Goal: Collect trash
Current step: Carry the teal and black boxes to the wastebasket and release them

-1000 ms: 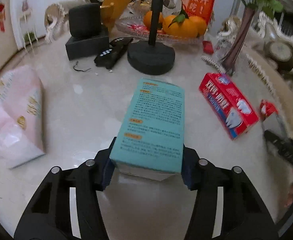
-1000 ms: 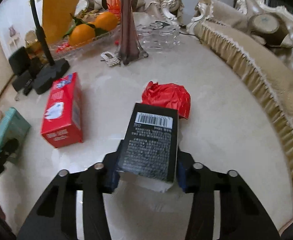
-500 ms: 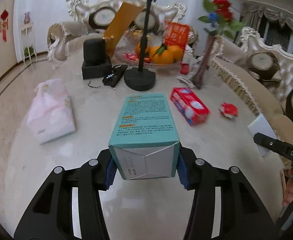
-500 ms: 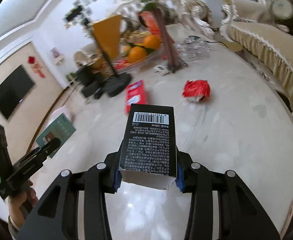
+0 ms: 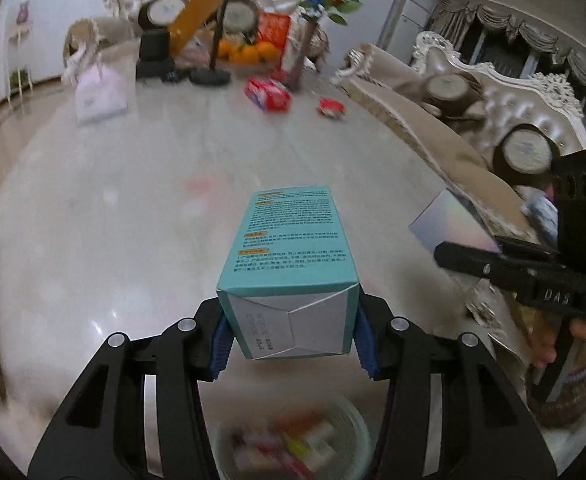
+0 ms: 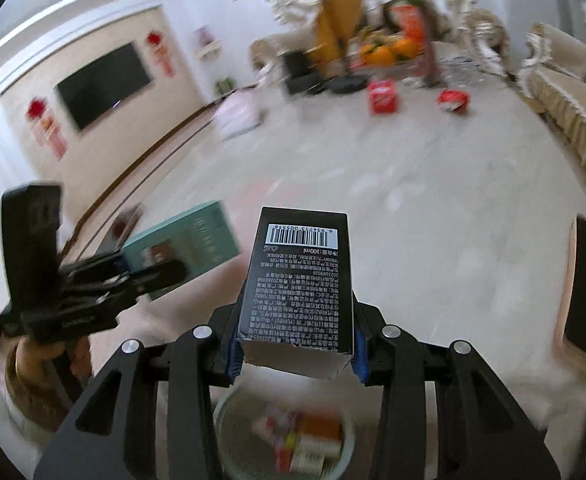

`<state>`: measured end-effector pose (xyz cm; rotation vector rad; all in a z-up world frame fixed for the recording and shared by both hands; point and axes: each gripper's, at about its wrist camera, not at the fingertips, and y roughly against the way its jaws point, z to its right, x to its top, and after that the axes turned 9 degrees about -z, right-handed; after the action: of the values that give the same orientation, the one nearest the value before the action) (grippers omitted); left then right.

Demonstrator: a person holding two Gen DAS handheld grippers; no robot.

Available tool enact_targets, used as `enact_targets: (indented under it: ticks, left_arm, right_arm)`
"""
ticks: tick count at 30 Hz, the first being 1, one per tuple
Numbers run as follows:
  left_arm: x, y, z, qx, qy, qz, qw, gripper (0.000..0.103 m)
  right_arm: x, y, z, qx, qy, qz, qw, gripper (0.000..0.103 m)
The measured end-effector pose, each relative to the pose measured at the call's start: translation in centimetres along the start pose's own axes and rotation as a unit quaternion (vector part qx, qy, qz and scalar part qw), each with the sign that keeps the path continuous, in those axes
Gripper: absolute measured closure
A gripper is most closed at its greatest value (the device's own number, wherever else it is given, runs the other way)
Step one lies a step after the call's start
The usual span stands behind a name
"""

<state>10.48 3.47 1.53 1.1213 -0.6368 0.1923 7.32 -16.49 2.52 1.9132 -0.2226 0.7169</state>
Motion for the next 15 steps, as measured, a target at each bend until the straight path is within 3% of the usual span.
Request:
enact_targets:
  ticks: [6,10,15]
  left_arm:
    - [-7.4,2.7,2.7,0.0,-0.005,-0.047,0.9989,0.054]
    - [-11.7,0.6,2.6,0.008,0.017,-0.11,0.9938,0.054]
    - [-15.1,-5.2,1.6,0.026,0.031,-0.178,0.9832,0.054]
  right_arm:
    - [-6.5,-0.3,-3.6,0.032,0.032,-0.078,0.996,0.064]
    - [-9.6,-4.4,-3.2,0.017,0.019,-0.147,0.989,0.064]
    - [-12.2,-10.6,-2.2,-0.008,0.012,-0.22,0.975,0.064]
